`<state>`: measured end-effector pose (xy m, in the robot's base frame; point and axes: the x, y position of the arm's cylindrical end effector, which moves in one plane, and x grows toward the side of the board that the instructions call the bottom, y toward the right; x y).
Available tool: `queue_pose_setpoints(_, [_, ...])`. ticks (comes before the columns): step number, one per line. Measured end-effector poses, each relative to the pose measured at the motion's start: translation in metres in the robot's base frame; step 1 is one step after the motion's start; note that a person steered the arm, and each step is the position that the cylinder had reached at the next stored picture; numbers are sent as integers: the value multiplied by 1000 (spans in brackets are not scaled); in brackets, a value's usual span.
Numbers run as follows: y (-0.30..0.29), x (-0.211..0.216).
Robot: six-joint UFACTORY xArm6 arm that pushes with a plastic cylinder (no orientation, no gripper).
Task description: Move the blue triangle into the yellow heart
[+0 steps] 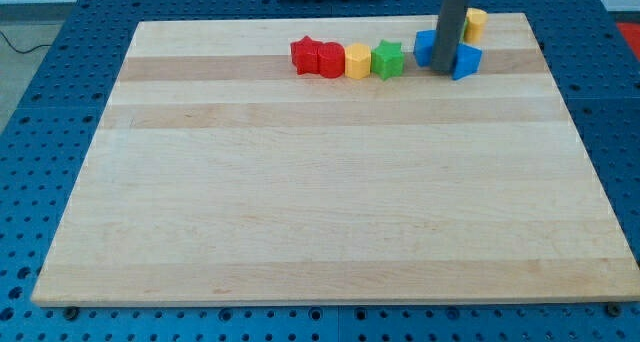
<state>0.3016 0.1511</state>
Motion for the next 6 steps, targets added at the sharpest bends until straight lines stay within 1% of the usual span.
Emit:
queue_pose_setpoints(1, [-21,5])
queue_pose_setpoints(2, [-36,25])
queue_pose_setpoints(3, [-11,28])
queue_pose_setpoints(4, [27,22])
queue_pose_setpoints(5, [57,2])
queue_pose_setpoints(6, [71,-21])
